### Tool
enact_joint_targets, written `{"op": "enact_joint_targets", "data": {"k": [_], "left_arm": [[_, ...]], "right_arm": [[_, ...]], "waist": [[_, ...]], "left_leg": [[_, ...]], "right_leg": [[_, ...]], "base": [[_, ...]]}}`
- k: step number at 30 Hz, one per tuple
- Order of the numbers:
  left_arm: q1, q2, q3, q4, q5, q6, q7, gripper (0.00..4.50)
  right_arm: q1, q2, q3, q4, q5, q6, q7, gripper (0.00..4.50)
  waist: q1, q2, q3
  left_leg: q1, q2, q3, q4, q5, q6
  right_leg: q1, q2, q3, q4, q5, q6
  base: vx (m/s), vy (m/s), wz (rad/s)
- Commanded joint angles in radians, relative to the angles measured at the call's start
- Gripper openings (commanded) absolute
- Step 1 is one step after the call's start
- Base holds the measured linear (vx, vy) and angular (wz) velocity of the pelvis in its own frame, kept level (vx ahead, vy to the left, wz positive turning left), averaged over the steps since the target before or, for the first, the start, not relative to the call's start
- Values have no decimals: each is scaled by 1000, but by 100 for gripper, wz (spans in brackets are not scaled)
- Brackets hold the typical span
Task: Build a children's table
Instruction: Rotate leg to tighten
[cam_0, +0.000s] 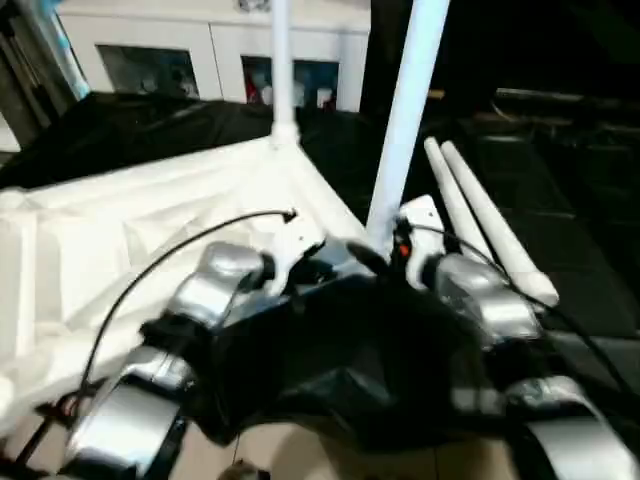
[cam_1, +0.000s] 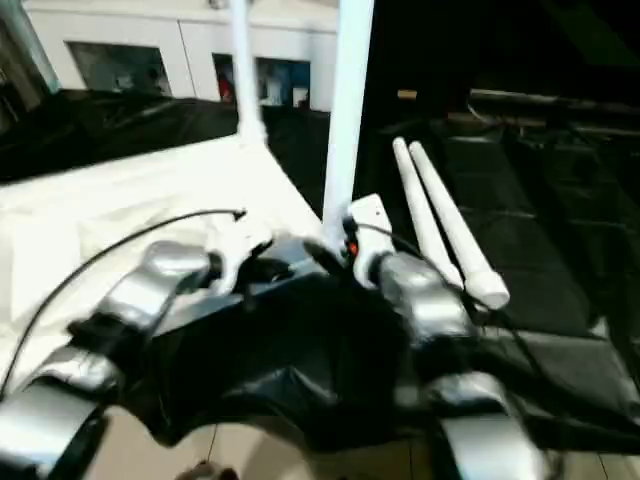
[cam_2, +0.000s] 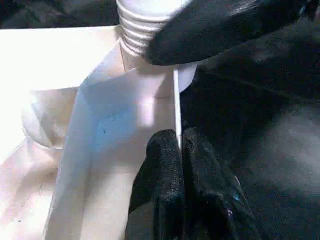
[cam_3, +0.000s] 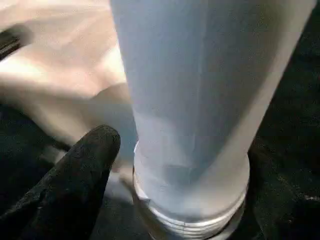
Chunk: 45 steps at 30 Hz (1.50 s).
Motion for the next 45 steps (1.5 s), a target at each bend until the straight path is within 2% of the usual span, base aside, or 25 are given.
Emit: {"op": "enact_joint_targets", "data": {"k": [1,3,7,8,9,11,14,17,19,21,22,27,31,32,33,34,35,37,39,40,41,45], "left_arm": [[0,-16,-36,-43,-24,-32,-55,0],[6,17,-44,-35,-12,-59,-84,0],[18,49,-46,-46,-14,-82,-139,0],[27,64,-44,-63,-23,-79,-170,0],[38,81,-44,-83,-33,-76,-202,0],[50,104,-47,-106,-44,-69,-242,0],[58,124,-54,-118,-52,-66,-273,0],[61,130,-56,-120,-51,-69,-280,0],[63,131,-55,-124,-50,-66,-286,0],[63,132,-50,-125,-47,-64,-285,0],[64,133,-48,-127,-47,-63,-286,0],[64,132,-44,-131,-54,-55,-276,0],[44,92,-17,-101,-46,-34,-183,0],[38,82,-9,-93,-43,-33,-156,0],[19,51,9,-72,-42,-12,-90,0],[17,48,11,-69,-41,-9,-83,0],[-5,17,25,-44,-35,10,-15,0],[-24,-6,33,-22,-27,25,39,0],[-49,-45,47,7,-20,45,124,0],[-49,-46,48,7,-20,45,125,0],[-62,-70,57,21,-16,61,174,0],[-86,-125,72,53,-8,72,272,0]], "right_arm": [[15,6,84,-55,24,22,130,392],[36,-46,106,-95,23,30,215,392],[51,-91,120,-129,29,42,284,392],[59,-110,128,-144,28,44,309,392],[67,-129,137,-155,22,44,327,392],[77,-151,149,-165,11,42,348,392],[84,-157,149,-177,11,54,360,392],[85,-155,148,-184,18,62,365,360],[88,-155,151,-191,20,68,372,357],[91,-150,154,-192,21,67,372,326],[93,-146,154,-194,22,68,369,318],[102,-128,151,-196,28,73,356,288],[108,-73,123,-168,24,51,270,283],[105,-58,115,-155,19,47,237,282],[83,-3,81,-91,0,24,106,281],[80,4,76,-83,-2,21,90,280],[54,58,41,-18,-13,6,-39,280],[33,96,15,29,-16,1,-126,279],[4,157,-23,87,-3,-3,-234,279],[3,158,-23,88,-3,-4,-236,279],[-11,190,-38,113,-4,-18,-287,278],[-51,253,-59,183,-23,-55,-413,278]], "waist": [[2,1,-71],[6,0,-68],[9,-1,-66],[8,-8,-65],[12,-5,-67],[9,-4,-66],[8,-5,-66],[8,-5,-66],[8,-4,-66],[8,-5,-67],[8,-9,-67],[7,-7,-67],[3,-6,-65],[1,-8,-64],[0,-7,-64],[-3,-5,-64],[-13,-7,-61],[-15,-8,-63],[-21,-5,-64],[-20,-5,-64],[-22,-5,-64],[-25,-3,-67]], "left_leg": [[23,38,-18,-68,-230,27],[26,39,-17,-67,-249,24],[25,40,-19,-70,-265,16],[25,40,-18,-70,-267,16],[25,41,-21,-71,-260,14],[26,41,-19,-70,-258,16],[24,40,-18,-70,-252,17],[25,40,-19,-70,-257,14],[27,40,-19,-70,-253,11],[26,40,-18,-69,-248,12],[26,40,-18,-69,-244,14],[25,39,-18,-69,-244,15],[27,38,-19,-70,-260,5],[28,36,-20,-70,-272,-1],[28,37,-21,-70,-276,-4],[29,36,-19,-69,-279,-9],[27,32,-24,-73,-303,-28],[29,31,-27,-73,-307,-32],[33,32,-25,-71,-309,-34],[34,32,-25,-71,-307,-32],[29,32,-25,-73,-298,-26],[27,31,-23,-72,-267,-23]], "right_leg": [[45,-77,40,-69,-151,-220],[42,-79,41,-72,-179,-221],[43,-81,41,-76,-231,-209],[41,-82,42,-78,-246,-204],[42,-84,41,-75,-251,-201],[39,-81,41,-75,-242,-206],[39,-80,41,-72,-227,-213],[38,-81,41,-75,-246,-210],[38,-80,41,-74,-243,-210],[39,-80,42,-72,-228,-211],[39,-80,42,-71,-222,-212],[38,-80,41,-72,-228,-212],[35,-82,42,-76,-257,-207],[35,-83,42,-80,-289,-200],[35,-84,43,-81,-300,-197],[31,-84,43,-81,-310,-197],[32,-85,40,-86,-374,-184],[34,-86,39,-90,-403,-168],[27,-84,42,-92,-383,-172],[27,-84,42,-91,-375,-174],[32,-82,42,-89,-350,-176],[33,-80,42,-83,-277,-191]], "base": [[0,0,0],[0,0,0],[0,0,0],[0,0,0],[0,0,0],[0,0,0],[0,0,0],[0,0,0],[0,0,0],[0,0,0],[0,0,0],[0,0,0],[0,0,0],[0,0,0],[0,0,0],[0,0,0],[0,0,0],[0,0,0],[0,0,0],[0,0,0],[0,0,0],[0,0,0]]}}
